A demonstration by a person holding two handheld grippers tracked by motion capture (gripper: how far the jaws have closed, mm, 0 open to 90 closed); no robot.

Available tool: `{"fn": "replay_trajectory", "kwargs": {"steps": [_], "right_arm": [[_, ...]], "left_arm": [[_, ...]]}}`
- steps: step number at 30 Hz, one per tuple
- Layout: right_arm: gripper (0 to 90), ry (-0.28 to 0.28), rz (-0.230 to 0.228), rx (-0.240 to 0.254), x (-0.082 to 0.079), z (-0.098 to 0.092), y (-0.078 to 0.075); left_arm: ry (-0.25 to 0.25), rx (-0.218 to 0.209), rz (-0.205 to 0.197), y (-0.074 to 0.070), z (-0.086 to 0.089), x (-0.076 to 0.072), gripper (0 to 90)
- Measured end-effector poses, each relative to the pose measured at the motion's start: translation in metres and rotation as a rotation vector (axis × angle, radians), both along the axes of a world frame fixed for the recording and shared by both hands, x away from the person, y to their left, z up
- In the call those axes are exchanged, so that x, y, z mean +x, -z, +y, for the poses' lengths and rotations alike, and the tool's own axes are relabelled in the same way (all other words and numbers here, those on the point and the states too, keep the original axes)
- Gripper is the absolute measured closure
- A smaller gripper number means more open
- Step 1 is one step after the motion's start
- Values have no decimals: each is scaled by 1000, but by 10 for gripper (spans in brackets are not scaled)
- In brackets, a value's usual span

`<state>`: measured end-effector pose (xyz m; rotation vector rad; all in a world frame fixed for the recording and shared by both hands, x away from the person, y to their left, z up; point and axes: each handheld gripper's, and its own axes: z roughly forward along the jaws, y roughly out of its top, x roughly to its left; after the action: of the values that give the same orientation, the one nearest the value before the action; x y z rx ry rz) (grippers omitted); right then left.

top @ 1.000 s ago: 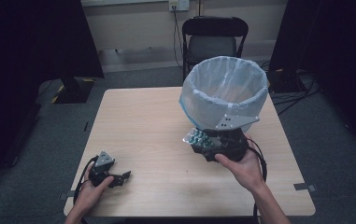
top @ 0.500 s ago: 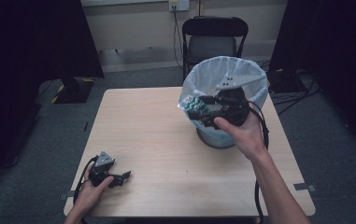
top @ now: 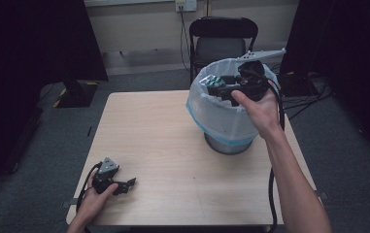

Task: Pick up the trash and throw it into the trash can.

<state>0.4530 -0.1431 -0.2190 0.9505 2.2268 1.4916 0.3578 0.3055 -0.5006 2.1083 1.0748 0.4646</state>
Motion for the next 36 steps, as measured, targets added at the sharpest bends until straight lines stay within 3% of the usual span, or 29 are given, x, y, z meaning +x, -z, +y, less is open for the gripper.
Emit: {"fn": "replay_trajectory", "kwargs": {"steps": [8,15,17,20,27,36], "right_arm": [[337,96,26,-35,30,-14,1],[337,188,78,-99,53,-26,5],[336,224,117,-112,59,-32,5],[263,258,113,-112,62,-39,6],[247,277,130,-112,63,-46,12],[262,260,82,-97,50,-38,9]], "left_arm": [[0,0,0,0,0,0,105],[-1,-1,0,0,0,0,105],[0,0,0,0,0,0,105],[0,-1,0,0,0,0,105],[0,-1,0,0,0,0,105],[0,-1,0,0,0,0,105]]}}
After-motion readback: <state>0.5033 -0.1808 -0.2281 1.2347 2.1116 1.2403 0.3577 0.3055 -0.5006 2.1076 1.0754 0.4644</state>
